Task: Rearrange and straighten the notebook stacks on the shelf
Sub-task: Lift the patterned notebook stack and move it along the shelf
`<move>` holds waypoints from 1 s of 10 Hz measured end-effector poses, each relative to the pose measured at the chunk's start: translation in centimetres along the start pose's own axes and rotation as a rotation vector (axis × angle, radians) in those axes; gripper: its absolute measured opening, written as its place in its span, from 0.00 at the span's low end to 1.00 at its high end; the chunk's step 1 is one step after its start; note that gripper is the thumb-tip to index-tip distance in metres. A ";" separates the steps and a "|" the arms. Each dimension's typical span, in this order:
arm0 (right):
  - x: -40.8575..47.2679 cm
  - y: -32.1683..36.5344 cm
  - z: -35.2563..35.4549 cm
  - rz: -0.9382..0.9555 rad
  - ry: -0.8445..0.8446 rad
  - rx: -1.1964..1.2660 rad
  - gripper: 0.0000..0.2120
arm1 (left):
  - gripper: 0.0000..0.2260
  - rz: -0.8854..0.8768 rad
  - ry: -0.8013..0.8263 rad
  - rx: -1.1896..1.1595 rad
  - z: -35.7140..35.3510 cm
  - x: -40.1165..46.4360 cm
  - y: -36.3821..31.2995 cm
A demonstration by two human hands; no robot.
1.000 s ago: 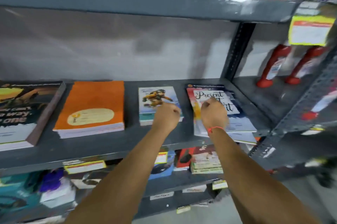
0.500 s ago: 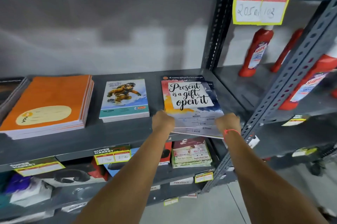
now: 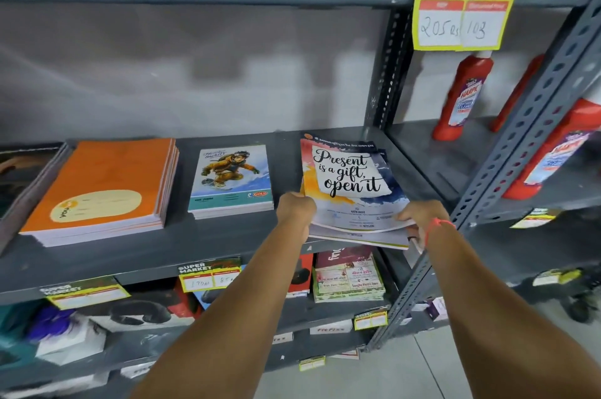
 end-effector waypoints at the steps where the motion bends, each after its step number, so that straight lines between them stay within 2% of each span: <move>1: -0.5 0.7 0.3 0.009 0.026 0.066 0.06 | 0.15 -0.042 -0.009 0.006 0.7 -0.2 -1.0; 3: -3.5 4.5 -2.4 0.110 0.156 0.264 0.11 | 0.08 -0.077 -0.087 0.000 5.9 -0.3 -2.8; 4: -7.0 7.7 -5.2 0.196 0.179 0.237 0.12 | 0.13 -0.202 -0.193 0.052 11.1 -0.5 -4.5; 5: -12.2 11.1 -9.8 0.300 0.269 0.251 0.13 | 0.16 -0.277 -0.294 0.085 18.2 -0.9 -6.1; 7: -23.9 14.9 -23.0 0.414 0.429 0.278 0.16 | 0.18 -0.339 -0.478 0.100 36.0 -1.5 -6.8; 8: -30.4 15.3 -31.6 0.437 0.528 0.253 0.13 | 0.17 -0.330 -0.545 0.085 46.3 -2.3 -5.0; 9: -35.1 15.0 -38.7 0.451 0.594 0.208 0.10 | 0.09 -0.276 -0.662 0.016 54.2 -2.8 -2.6; 10: -38.3 13.8 -45.1 0.436 0.605 0.104 0.08 | 0.14 -0.168 -0.680 -0.051 60.8 -2.3 0.2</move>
Point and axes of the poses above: each hand's wrist, its own x-axis towards the middle knuckle, its own z-axis out of the back of the hand, y = z × x, the point moved 9 cm from there along x, towards the middle knuckle, and after that the axes turned 9 degrees about -z, right-handed, at the moved point
